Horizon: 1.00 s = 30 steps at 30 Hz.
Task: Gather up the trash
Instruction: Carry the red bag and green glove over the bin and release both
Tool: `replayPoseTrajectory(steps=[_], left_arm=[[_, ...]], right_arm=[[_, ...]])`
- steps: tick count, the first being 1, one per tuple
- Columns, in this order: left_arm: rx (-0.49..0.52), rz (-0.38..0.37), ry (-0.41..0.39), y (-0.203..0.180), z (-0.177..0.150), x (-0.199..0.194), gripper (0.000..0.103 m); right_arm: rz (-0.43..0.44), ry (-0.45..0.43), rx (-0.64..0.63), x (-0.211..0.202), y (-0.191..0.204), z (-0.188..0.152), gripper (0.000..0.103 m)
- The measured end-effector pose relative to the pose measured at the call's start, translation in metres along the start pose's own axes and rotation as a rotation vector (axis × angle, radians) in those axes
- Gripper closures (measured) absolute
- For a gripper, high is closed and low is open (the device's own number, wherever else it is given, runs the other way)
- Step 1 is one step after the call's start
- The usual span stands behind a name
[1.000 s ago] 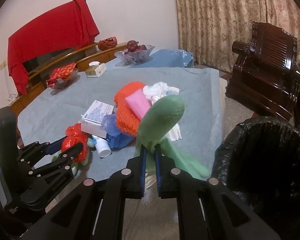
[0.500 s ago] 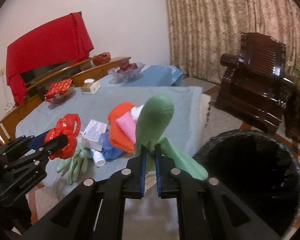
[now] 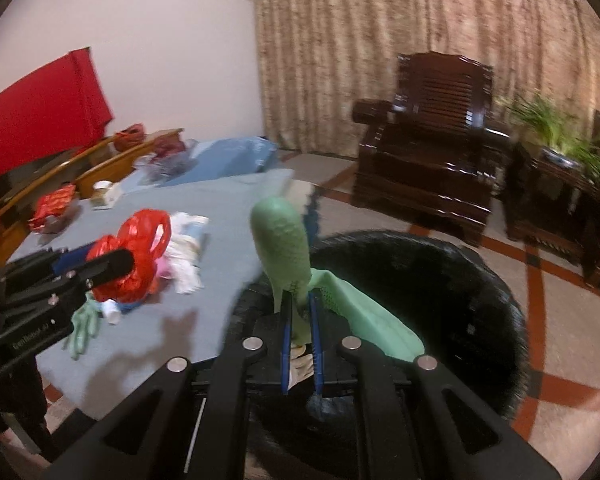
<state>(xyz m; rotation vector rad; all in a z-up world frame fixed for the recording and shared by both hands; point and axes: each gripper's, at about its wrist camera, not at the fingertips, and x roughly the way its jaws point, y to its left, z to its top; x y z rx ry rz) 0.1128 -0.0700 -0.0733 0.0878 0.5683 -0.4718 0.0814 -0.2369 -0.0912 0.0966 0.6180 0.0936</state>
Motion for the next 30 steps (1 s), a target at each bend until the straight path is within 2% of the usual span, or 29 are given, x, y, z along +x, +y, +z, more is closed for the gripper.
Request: replayPoseTrajectory(steps=[3, 10, 12, 13, 15, 16, 17, 18, 21, 22, 24, 26, 30], left_arm=[[-0.002, -0.056, 0.030, -0.019, -0.001, 0.025, 0.074], [0.023, -0.125, 0.069, -0.052, -0.006, 0.068, 0.073], [0.019, -0.151, 0.085, -0.058, -0.008, 0.076, 0.071], [0.012, -0.162, 0.093, -0.061, -0.009, 0.081, 0.066], [0.000, -0.190, 0.100, -0.061, -0.009, 0.084, 0.055], [-0.005, -0.197, 0.102, -0.061, -0.010, 0.086, 0.046], [-0.008, -0.194, 0.097, -0.059, -0.011, 0.084, 0.042], [-0.012, -0.193, 0.093, -0.057, -0.013, 0.080, 0.041], [-0.037, -0.168, 0.086, -0.045, -0.013, 0.072, 0.034], [-0.044, -0.154, 0.078, -0.038, -0.012, 0.067, 0.030], [-0.047, -0.106, 0.049, -0.026, -0.011, 0.054, 0.023], [-0.042, -0.049, 0.019, -0.010, -0.009, 0.039, 0.018], [-0.058, 0.093, -0.030, 0.030, -0.013, 0.001, 0.015]], right_arm=[[-0.035, 0.024, 0.040, 0.004, -0.019, -0.010, 0.094], [-0.094, 0.060, 0.073, 0.010, -0.046, -0.024, 0.094], [-0.108, 0.061, 0.077, 0.009, -0.052, -0.025, 0.093], [-0.118, 0.061, 0.081, 0.008, -0.055, -0.026, 0.090], [-0.130, 0.065, 0.083, 0.007, -0.057, -0.028, 0.081], [-0.141, 0.064, 0.086, 0.006, -0.059, -0.028, 0.067], [-0.144, 0.062, 0.089, 0.005, -0.060, -0.027, 0.058], [-0.148, 0.057, 0.091, 0.004, -0.061, -0.028, 0.054], [-0.166, 0.038, 0.094, 0.000, -0.058, -0.027, 0.023], [-0.169, 0.030, 0.094, -0.001, -0.058, -0.027, 0.015], [-0.166, 0.003, 0.088, -0.004, -0.051, -0.024, 0.005], [-0.146, -0.014, 0.081, -0.003, -0.042, -0.019, 0.006], [-0.077, -0.026, 0.063, 0.004, -0.015, -0.008, 0.006]])
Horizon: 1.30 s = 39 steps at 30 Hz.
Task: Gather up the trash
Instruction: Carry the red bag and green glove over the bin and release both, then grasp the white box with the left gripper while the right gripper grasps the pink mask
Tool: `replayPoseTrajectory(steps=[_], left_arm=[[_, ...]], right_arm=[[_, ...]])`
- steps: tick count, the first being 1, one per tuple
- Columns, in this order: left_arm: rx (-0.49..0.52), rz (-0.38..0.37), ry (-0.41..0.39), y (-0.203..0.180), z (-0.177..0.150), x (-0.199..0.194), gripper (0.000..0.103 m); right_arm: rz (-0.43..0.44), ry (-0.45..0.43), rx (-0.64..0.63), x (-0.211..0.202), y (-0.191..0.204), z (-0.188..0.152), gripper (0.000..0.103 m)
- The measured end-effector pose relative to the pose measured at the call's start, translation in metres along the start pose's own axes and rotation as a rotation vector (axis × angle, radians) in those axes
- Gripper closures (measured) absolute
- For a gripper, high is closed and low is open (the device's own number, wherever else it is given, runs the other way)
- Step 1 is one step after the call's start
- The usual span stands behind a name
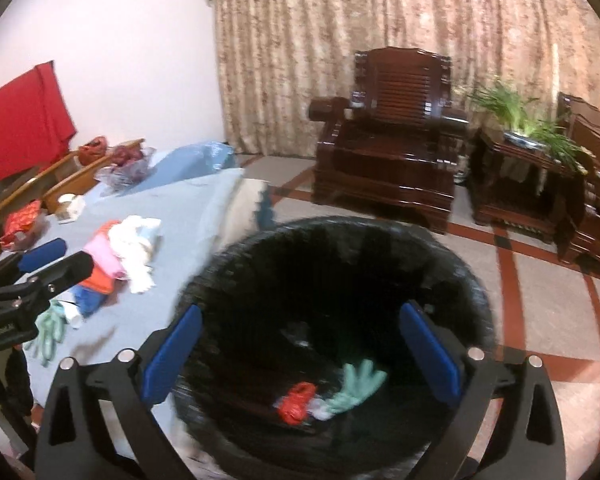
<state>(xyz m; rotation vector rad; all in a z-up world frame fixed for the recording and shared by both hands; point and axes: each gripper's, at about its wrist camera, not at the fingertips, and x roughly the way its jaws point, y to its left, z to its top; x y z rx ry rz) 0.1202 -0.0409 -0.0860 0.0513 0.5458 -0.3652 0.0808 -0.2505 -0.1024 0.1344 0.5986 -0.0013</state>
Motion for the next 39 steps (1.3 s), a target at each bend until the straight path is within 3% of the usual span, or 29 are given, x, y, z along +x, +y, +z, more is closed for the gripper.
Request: replayPoseTrajectory(steps=[5, 9, 13, 21, 33, 39], left_arm=[[-0.069, 0.200, -0.031, 0.059, -0.008, -0.038, 0.015], [-0.110, 0.306, -0.028, 0.095, -0.013, -0.053, 0.015], [-0.147, 0.365, -0.001, 0.119, -0.019, -0.057, 0.015], [-0.145, 0.406, 0.032, 0.136, -0.032, -0.034, 0.016], [-0.143, 0.457, 0.084, 0.140, -0.045, 0.024, 0.016], [-0.166, 0.479, 0.123, 0.152, -0.050, 0.042, 0.026]], right_arm=[[0.088, -0.009, -0.048, 0.013, 0.040, 0.006, 0.006], [0.148, -0.013, -0.102, 0.024, 0.078, 0.007, 0.006], [0.191, -0.018, -0.138, 0.034, 0.105, 0.008, 0.006], [0.228, -0.018, -0.167, 0.065, 0.142, 0.015, 0.006], [0.212, 0.017, -0.166, 0.096, 0.148, 0.017, 0.006], [0.216, 0.034, -0.160, 0.107, 0.150, 0.016, 0.006]])
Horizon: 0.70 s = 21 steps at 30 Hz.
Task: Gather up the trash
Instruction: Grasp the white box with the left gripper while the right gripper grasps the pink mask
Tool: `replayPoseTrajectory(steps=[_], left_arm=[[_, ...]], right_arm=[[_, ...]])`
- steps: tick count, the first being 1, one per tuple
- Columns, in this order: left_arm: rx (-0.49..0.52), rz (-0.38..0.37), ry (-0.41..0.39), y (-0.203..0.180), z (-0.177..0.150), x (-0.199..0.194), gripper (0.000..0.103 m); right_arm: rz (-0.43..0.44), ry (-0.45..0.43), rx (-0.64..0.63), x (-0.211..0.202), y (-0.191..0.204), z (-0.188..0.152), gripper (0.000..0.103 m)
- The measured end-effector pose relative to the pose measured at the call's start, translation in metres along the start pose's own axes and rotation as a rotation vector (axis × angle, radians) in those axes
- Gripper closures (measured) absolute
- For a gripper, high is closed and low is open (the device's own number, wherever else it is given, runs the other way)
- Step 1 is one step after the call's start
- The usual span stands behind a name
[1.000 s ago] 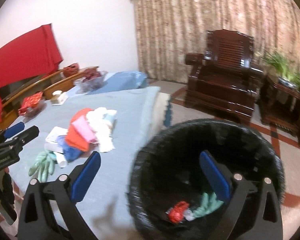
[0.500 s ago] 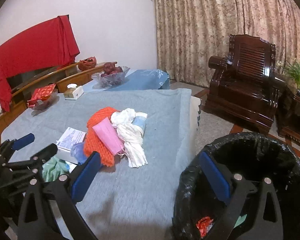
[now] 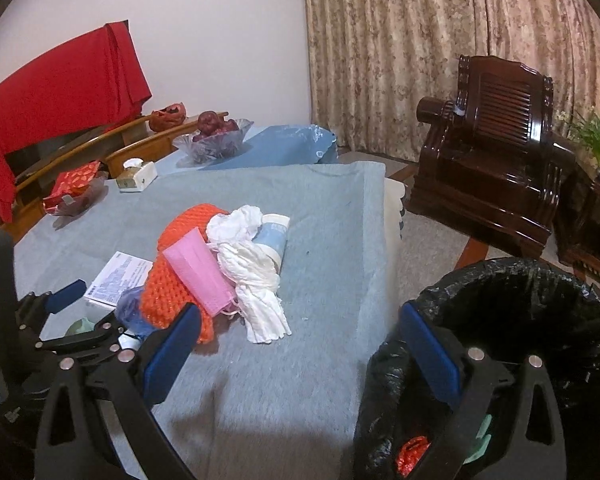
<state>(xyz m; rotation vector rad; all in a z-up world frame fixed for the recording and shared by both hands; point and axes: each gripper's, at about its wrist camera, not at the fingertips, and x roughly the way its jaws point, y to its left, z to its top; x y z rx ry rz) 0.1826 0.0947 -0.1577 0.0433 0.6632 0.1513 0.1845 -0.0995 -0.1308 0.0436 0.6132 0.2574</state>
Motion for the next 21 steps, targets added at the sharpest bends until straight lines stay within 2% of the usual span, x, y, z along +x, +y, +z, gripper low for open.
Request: replayPoseTrajectory(steps=[3, 5, 10, 18, 21], left_arm=[[-0.019, -0.004, 0.007, 0.007, -0.001, 0.002, 0.040], [-0.033, -0.013, 0.009, 0.014, -0.002, 0.001, 0.042], [-0.090, -0.024, -0.002, 0.037, -0.001, -0.011, 0.043], [-0.106, -0.039, -0.016, 0.046, 0.003, -0.014, 0.044], [-0.110, -0.064, -0.039, 0.044, 0.008, -0.019, 0.044]], right_arm=[[0.007, 0.003, 0.000, 0.003, 0.002, 0.000, 0.006], [0.010, 0.006, -0.005, 0.006, 0.005, 0.000, 0.006], [0.026, 0.018, -0.018, 0.012, 0.013, 0.000, 0.006], [0.061, 0.032, -0.036, 0.026, 0.032, 0.005, 0.009], [0.080, 0.024, -0.044, 0.030, 0.037, 0.012, 0.021]])
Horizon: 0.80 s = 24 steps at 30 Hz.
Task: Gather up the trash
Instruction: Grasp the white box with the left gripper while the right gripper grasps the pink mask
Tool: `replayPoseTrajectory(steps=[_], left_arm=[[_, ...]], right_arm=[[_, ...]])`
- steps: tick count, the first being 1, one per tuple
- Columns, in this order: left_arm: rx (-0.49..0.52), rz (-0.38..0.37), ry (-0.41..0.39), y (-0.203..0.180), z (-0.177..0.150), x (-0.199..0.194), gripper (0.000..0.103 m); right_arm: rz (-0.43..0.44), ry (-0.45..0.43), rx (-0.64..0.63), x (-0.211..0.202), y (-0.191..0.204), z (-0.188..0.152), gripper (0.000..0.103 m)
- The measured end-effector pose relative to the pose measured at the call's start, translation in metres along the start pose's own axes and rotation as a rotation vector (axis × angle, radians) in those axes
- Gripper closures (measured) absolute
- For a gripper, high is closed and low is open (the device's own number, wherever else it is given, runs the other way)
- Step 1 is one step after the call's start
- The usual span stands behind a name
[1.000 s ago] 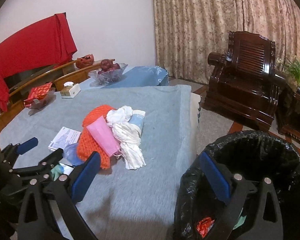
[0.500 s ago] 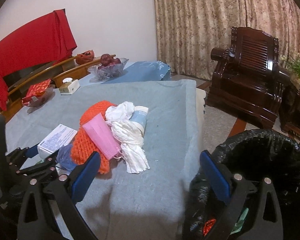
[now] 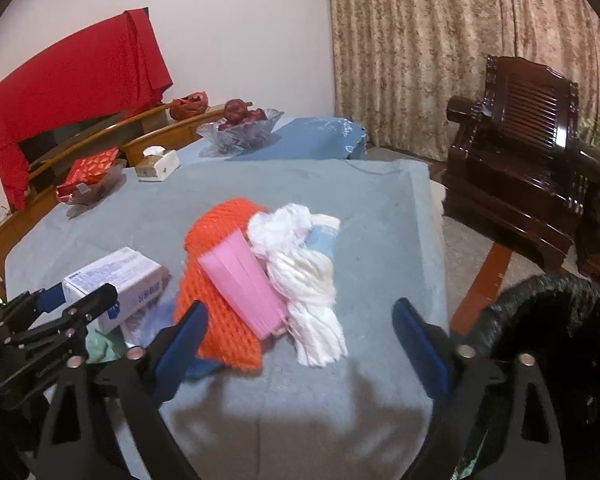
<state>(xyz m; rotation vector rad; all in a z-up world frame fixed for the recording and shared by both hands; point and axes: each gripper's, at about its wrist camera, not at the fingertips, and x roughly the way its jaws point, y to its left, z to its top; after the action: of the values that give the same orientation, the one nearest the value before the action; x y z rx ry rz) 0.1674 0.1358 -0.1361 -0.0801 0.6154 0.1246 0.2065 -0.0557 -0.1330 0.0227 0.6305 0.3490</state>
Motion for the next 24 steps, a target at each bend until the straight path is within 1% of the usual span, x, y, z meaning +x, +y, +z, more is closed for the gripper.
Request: replayPoseTrajectory(steps=[2, 3, 5, 7, 12, 17, 18, 19, 20, 21, 23, 24], left_arm=[[0.005, -0.012, -0.008, -0.003, 0.002, -0.001, 0.045], [0.005, -0.014, -0.009, -0.004, 0.002, -0.001, 0.045], [0.005, -0.016, -0.006, -0.004, 0.002, 0.000, 0.045], [0.009, -0.009, 0.005, -0.003, 0.000, 0.002, 0.045], [0.010, 0.007, 0.053, 0.005, -0.004, 0.013, 0.044], [0.015, 0.015, 0.089, 0.008, -0.003, 0.024, 0.043], [0.010, 0.016, 0.092, 0.009, -0.003, 0.025, 0.044], [0.005, 0.017, 0.094, 0.010, -0.003, 0.027, 0.045], [0.002, 0.018, 0.092, 0.011, -0.002, 0.027, 0.045], [0.002, 0.019, 0.088, 0.010, -0.002, 0.026, 0.045], [0.001, 0.018, 0.078, 0.010, -0.001, 0.024, 0.046], [-0.001, 0.015, 0.071, 0.010, 0.000, 0.022, 0.046]], right_arm=[[0.027, 0.005, -0.007, 0.004, 0.004, 0.005, 0.033], [0.038, 0.008, -0.015, 0.007, 0.007, 0.007, 0.036], [0.063, 0.018, -0.028, 0.012, 0.012, 0.008, 0.049], [0.107, 0.038, -0.037, 0.020, 0.019, 0.009, 0.056], [0.139, 0.063, -0.053, 0.033, 0.031, 0.006, 0.057], [0.142, 0.098, -0.007, 0.049, 0.028, 0.006, 0.058], [0.142, 0.102, -0.005, 0.051, 0.027, 0.006, 0.061], [0.143, 0.106, -0.010, 0.053, 0.028, 0.007, 0.071], [0.147, 0.119, -0.022, 0.056, 0.028, 0.007, 0.079], [0.150, 0.130, -0.035, 0.057, 0.030, 0.008, 0.082], [0.152, 0.127, -0.052, 0.056, 0.033, 0.008, 0.093], [0.155, 0.120, -0.061, 0.054, 0.033, 0.008, 0.095]])
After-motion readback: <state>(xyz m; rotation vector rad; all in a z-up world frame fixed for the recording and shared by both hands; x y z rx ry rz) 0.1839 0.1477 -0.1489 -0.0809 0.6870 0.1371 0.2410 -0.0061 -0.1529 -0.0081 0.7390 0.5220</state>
